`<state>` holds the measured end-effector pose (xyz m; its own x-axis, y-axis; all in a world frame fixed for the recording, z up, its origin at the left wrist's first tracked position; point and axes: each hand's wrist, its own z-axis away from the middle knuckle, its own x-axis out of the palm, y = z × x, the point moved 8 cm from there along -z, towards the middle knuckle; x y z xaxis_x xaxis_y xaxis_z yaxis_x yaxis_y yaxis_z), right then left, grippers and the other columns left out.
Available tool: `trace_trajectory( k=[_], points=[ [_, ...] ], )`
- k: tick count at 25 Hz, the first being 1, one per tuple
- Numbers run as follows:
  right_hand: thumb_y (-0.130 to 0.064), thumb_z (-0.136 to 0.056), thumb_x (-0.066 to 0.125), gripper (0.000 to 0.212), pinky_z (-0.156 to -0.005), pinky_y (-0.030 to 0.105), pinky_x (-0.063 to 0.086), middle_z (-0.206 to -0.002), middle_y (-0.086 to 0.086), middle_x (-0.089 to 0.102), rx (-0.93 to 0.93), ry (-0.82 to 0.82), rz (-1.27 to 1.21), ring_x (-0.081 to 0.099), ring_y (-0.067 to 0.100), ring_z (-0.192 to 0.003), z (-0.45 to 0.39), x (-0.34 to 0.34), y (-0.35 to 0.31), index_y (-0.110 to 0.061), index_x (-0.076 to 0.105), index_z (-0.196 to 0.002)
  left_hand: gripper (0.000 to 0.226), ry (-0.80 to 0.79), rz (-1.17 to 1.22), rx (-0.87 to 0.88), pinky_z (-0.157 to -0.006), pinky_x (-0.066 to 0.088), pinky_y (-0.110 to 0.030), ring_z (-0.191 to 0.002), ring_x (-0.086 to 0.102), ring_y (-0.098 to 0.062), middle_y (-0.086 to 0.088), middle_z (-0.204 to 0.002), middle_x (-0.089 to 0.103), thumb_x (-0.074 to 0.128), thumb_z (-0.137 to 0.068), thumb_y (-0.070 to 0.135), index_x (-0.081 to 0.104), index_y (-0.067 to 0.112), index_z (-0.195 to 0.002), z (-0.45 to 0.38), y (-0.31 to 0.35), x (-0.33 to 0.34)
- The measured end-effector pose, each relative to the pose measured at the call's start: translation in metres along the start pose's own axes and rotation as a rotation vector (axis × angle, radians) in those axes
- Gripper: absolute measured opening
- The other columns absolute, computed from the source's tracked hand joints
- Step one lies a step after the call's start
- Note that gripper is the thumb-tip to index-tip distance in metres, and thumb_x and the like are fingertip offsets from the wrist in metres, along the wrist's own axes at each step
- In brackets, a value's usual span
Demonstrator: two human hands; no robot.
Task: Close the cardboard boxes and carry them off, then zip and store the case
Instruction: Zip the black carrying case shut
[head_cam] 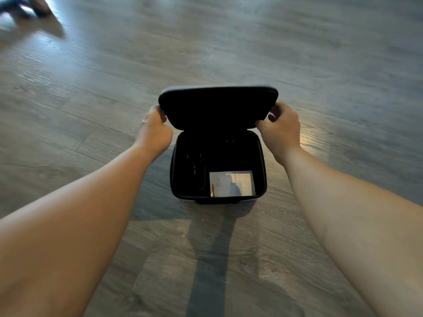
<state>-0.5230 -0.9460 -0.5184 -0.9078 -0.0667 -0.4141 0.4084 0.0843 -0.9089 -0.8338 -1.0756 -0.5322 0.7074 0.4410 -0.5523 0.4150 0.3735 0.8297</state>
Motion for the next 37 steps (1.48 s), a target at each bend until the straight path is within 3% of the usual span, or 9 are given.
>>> trace_trajectory(
  k=[4, 7, 12, 17, 23, 26, 29, 32, 37],
  points=[
    [-0.023, -0.072, 0.067, 0.034, -0.076, 0.022, 0.053, -0.098, -0.017, 0.070, 0.012, -0.007, 0.109, 0.067, 0.006, -0.096, 0.032, -0.016, 0.018, -0.032, 0.067, -0.105, 0.062, -0.076, 0.032, 0.073, -0.104, 0.048, -0.044, -0.122, 0.057, -0.016, -0.002, -0.124, 0.062, 0.045, -0.082, -0.012, 0.052, 0.021, -0.134, 0.030, -0.021, 0.012],
    [-0.015, -0.075, 0.065, 0.030, -0.061, 0.024, 0.041, -0.088, -0.010, 0.067, -0.027, -0.072, 0.340, 0.061, 0.018, -0.084, 0.054, -0.016, 0.030, -0.028, 0.066, -0.102, 0.060, -0.119, -0.145, 0.214, -0.079, 0.052, -0.034, -0.093, 0.063, -0.014, 0.010, -0.095, 0.066, 0.041, -0.076, 0.002, 0.053, 0.037, -0.122, 0.058, -0.028, 0.013],
    [-0.007, -0.069, 0.064, 0.044, -0.066, 0.033, 0.044, -0.091, 0.000, 0.063, 0.127, -0.249, 0.548, 0.058, 0.029, -0.088, 0.085, 0.000, 0.058, -0.024, 0.057, -0.108, 0.045, -0.276, -0.212, 0.221, -0.074, 0.049, -0.037, -0.080, 0.059, -0.020, 0.003, -0.082, 0.062, 0.035, -0.066, 0.006, 0.053, 0.021, -0.105, 0.091, -0.044, 0.018],
    [-0.005, -0.071, 0.069, 0.053, -0.083, 0.043, 0.052, -0.104, 0.004, 0.057, 0.299, -0.345, 0.485, 0.057, 0.029, -0.097, 0.110, 0.019, 0.081, -0.020, 0.046, -0.117, 0.028, -0.344, -0.336, 0.099, -0.065, 0.046, -0.039, -0.078, 0.056, -0.029, -0.007, -0.085, 0.059, 0.039, -0.077, -0.003, 0.048, 0.011, -0.099, 0.106, -0.071, 0.033],
    [-0.029, -0.080, 0.071, 0.046, -0.084, 0.038, 0.049, -0.118, 0.009, 0.062, 0.307, -0.262, 0.495, 0.058, 0.029, -0.103, 0.089, 0.028, 0.075, -0.016, 0.054, -0.121, 0.015, -0.255, -0.194, -0.137, -0.077, 0.052, -0.046, -0.086, 0.061, -0.030, -0.009, -0.098, 0.063, 0.057, -0.089, 0.017, 0.060, 0.006, -0.100, 0.098, -0.091, 0.042],
    [-0.039, -0.086, 0.070, 0.071, -0.097, 0.040, 0.042, -0.141, 0.016, 0.048, 0.225, -0.346, 0.627, 0.049, 0.036, -0.127, 0.078, 0.048, 0.070, -0.016, 0.039, -0.146, 0.018, -0.201, -0.232, -0.163, -0.066, 0.052, -0.037, -0.080, 0.061, -0.024, -0.004, -0.088, 0.062, 0.057, -0.093, 0.028, 0.062, 0.012, -0.087, 0.094, -0.088, 0.043],
    [-0.041, -0.091, 0.061, 0.066, -0.114, 0.052, 0.030, -0.160, 0.021, 0.020, 0.111, -0.391, 0.863, 0.024, 0.041, -0.146, 0.077, 0.062, 0.063, -0.022, 0.036, -0.149, 0.032, -0.162, -0.322, -0.142, -0.056, 0.049, -0.032, -0.067, 0.062, -0.023, -0.006, -0.065, 0.064, 0.060, -0.090, 0.027, 0.062, 0.006, -0.067, 0.093, -0.082, 0.044],
    [-0.034, -0.093, 0.052, 0.051, -0.119, 0.059, 0.019, -0.166, 0.018, 0.014, -0.059, -0.445, 0.953, 0.011, 0.041, -0.152, 0.086, 0.089, 0.046, -0.021, 0.045, -0.142, 0.026, -0.311, -0.130, -0.209, -0.063, 0.062, -0.037, -0.061, 0.072, -0.023, -0.011, -0.062, 0.071, 0.065, -0.090, 0.017, 0.072, 0.002, -0.070, 0.105, -0.081, 0.066],
    [-0.050, -0.094, 0.053, 0.062, -0.120, 0.059, 0.012, -0.166, 0.014, 0.015, -0.220, -0.597, 0.904, 0.006, 0.037, -0.154, 0.107, 0.142, 0.024, -0.024, 0.039, -0.149, 0.015, -0.802, -0.020, -0.280, -0.072, 0.059, -0.034, -0.088, 0.074, -0.021, -0.011, -0.094, 0.076, 0.069, -0.085, 0.011, 0.074, 0.007, -0.099, 0.137, -0.076, 0.112]
  ],
)
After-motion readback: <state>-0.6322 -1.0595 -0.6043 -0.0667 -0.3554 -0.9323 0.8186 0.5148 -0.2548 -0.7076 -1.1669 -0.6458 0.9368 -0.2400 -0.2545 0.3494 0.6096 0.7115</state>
